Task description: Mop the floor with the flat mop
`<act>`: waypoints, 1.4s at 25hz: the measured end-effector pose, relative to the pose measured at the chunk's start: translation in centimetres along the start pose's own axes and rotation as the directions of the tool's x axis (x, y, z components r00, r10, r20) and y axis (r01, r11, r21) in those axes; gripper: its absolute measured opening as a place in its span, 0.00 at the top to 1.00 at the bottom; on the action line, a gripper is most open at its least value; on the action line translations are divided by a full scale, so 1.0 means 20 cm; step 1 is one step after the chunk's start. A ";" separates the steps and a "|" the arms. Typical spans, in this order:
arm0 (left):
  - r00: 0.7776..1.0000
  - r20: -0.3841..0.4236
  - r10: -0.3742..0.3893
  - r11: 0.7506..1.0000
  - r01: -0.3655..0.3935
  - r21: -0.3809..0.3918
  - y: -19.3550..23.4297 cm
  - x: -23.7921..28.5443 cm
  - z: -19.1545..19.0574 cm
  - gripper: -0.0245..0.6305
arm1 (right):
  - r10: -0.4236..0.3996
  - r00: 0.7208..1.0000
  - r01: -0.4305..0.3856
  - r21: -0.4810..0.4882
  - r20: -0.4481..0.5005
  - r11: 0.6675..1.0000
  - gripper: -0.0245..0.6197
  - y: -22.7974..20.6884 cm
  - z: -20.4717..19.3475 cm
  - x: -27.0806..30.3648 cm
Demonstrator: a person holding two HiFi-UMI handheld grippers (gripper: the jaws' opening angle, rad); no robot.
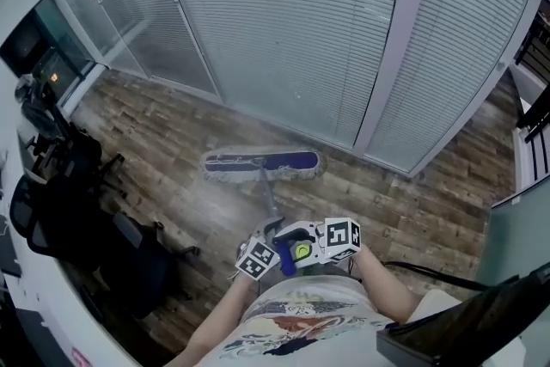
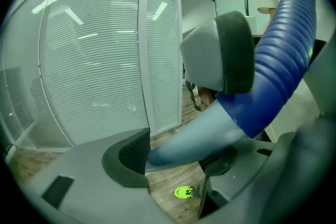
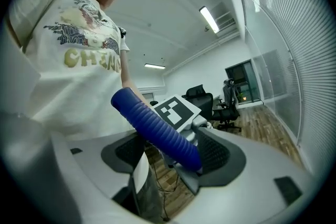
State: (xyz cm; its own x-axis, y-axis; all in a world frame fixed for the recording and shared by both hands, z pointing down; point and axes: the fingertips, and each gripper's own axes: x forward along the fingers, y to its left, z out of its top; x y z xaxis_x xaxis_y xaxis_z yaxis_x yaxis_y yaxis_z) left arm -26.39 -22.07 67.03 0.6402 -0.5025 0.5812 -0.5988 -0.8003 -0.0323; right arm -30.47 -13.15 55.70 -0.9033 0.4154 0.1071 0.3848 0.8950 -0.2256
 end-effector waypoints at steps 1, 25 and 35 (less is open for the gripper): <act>1.000 0.003 -0.004 1.000 0.004 -0.001 -0.05 -0.04 -0.02 0.62 | -0.003 1.000 0.003 0.001 0.000 1.000 0.52 0.06 0.00 0.04; 0.997 0.082 0.002 0.999 0.002 -0.050 -1.25 -0.65 -0.27 0.62 | -0.022 0.998 0.020 0.021 0.058 1.000 0.52 1.35 -0.17 0.43; 0.990 0.128 0.059 0.995 -0.048 -0.091 -1.98 -0.75 -0.20 0.62 | -0.011 0.984 0.008 0.016 0.179 1.000 0.52 2.09 -0.27 0.29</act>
State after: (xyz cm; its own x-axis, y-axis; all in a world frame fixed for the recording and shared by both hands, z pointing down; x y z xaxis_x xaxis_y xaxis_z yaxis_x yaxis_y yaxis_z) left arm -14.23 18.48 62.89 0.6598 -0.5867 0.4694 -0.6700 -0.7423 0.0140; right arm -18.53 27.50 52.12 -0.9267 0.3699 -0.0658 0.3745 0.8955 -0.2406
